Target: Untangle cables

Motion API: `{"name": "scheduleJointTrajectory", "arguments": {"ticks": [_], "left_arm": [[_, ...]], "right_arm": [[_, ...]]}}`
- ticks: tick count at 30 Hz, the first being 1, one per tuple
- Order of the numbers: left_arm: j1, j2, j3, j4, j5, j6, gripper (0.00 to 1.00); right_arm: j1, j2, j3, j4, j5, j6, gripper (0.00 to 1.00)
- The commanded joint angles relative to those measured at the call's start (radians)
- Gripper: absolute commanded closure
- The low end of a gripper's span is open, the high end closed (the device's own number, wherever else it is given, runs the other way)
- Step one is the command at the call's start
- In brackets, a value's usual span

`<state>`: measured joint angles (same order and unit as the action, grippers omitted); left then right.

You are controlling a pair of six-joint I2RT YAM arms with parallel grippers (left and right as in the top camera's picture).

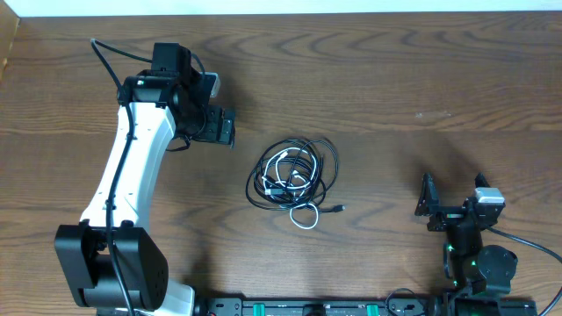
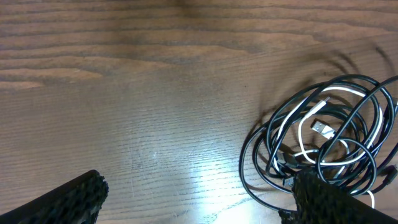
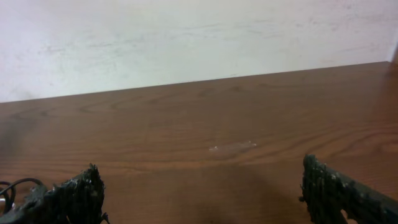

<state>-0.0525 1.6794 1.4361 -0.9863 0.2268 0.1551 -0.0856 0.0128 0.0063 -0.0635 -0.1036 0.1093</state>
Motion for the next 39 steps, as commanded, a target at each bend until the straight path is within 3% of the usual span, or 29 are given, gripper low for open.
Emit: {"name": "scheduleJointTrajectory", "arguments": {"ticks": [1,39], "left_arm": [[0.003,-0.023,0.028,0.003,-0.002,0.006,0.04],[0.003,-0.023,0.150,-0.031,0.042,0.010,0.00]], "right_arm": [[-0.005,-0.006,-0.001,-0.005,0.004,-0.013,0.01],[-0.005,-0.006,-0.001,-0.004,0.004,-0.013,0.01]]}}
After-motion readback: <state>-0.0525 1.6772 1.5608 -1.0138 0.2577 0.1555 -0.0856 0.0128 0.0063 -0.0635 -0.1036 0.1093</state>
